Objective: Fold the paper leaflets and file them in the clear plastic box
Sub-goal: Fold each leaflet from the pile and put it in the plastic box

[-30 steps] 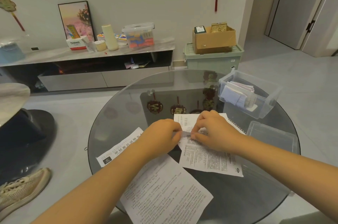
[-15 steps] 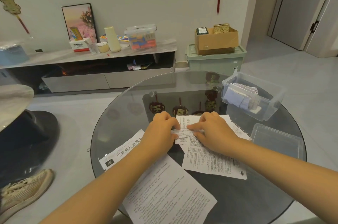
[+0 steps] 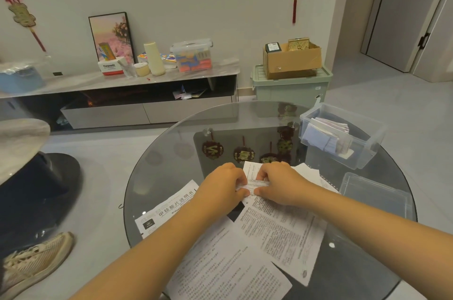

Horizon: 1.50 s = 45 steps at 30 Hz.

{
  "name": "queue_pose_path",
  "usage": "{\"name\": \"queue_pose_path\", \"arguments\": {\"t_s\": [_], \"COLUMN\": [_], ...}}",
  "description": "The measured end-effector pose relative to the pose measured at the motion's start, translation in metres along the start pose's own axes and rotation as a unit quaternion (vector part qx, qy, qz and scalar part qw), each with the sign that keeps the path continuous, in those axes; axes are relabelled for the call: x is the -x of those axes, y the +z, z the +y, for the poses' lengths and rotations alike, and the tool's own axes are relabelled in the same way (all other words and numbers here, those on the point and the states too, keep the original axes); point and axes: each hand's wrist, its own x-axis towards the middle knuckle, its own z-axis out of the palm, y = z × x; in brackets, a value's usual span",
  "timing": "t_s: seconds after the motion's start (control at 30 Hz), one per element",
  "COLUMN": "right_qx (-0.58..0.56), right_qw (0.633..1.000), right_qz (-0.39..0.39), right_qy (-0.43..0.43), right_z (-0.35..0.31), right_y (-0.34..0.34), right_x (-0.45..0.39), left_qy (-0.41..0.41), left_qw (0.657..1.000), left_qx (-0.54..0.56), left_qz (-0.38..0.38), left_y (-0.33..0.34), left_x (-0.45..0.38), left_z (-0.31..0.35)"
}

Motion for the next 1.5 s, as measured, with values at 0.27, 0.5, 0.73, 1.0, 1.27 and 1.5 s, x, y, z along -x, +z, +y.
{"name": "queue_pose_path", "arguments": {"t_s": [0.27,0.5,0.73,1.0,1.27,1.5], "right_qx": [-0.197,-0.393,-0.348,-0.325,-0.385,-0.376], "right_qw": [0.98,0.917,0.916,0.932,0.914,0.908], "right_qz": [0.001,0.069,0.2,0.16,0.129,0.181], "right_qy": [0.023,0.003,-0.004,0.016,0.007,0.033], "right_z": [-0.005,0.001,0.024,0.047,0.068,0.102], "right_y": [-0.019,-0.037,-0.041,-0.065,-0.11,-0.142], "right_x": [0.004,0.018,0.019,0.023,0.019,0.008], "left_qy": [-0.018,-0.017,-0.041,-0.044,-0.012,0.021], "left_qw": [0.997,0.967,0.92,0.889,0.915,0.934], "left_qx": [0.053,0.225,0.379,0.454,0.393,0.35], "left_qz": [0.044,0.122,0.093,0.038,0.086,0.062], "left_y": [-0.005,-0.01,-0.006,-0.012,-0.022,-0.029], "left_x": [0.001,-0.006,-0.018,-0.031,-0.07,-0.126], "left_z": [0.008,0.03,0.048,0.071,0.097,0.126]}}
